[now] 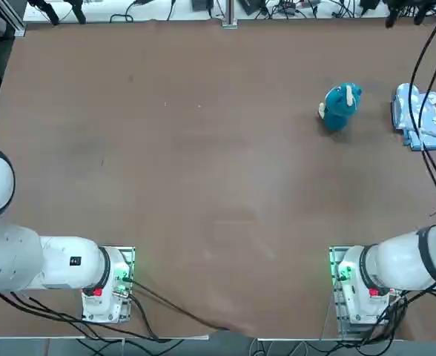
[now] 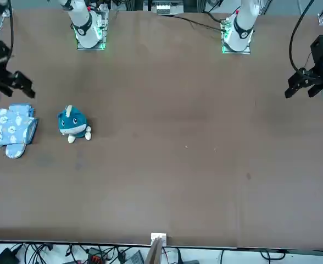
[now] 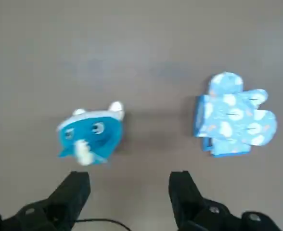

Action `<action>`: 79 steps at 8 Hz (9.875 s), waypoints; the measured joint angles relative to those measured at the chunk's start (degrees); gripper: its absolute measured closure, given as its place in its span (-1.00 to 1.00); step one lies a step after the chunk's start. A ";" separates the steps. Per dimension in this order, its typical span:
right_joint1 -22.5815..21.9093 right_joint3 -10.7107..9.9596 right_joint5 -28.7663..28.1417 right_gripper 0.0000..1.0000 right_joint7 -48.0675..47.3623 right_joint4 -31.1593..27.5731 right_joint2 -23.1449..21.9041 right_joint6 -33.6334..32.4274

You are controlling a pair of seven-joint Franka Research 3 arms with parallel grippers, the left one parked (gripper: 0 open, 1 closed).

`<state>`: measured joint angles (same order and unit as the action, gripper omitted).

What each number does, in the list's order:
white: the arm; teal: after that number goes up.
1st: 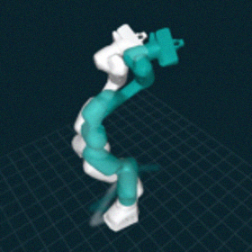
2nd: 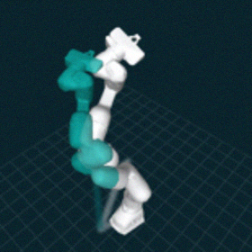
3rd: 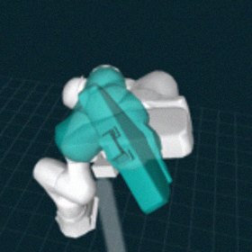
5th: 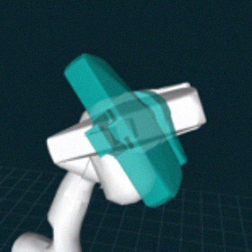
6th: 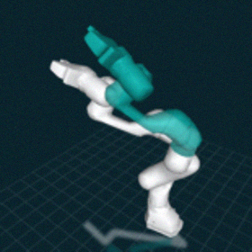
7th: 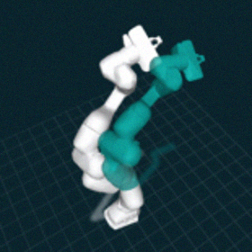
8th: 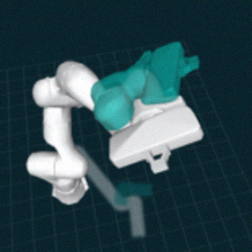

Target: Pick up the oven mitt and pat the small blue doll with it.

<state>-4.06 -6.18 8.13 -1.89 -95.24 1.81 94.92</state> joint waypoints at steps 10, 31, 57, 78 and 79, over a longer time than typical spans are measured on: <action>14.13 -0.41 25.38 -0.91 -9.01 -25.10 13.71 41.02; 18.09 0.59 47.81 0.92 -22.13 -21.29 16.56 41.15; 3.60 9.38 10.24 0.92 -13.88 12.14 19.24 -9.76; 2.88 2.67 12.79 0.92 -13.23 16.30 24.57 -4.31; 4.43 1.54 15.53 0.92 -9.23 16.42 24.60 -4.36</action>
<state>0.37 -4.63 23.66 -11.11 -78.82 26.41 90.55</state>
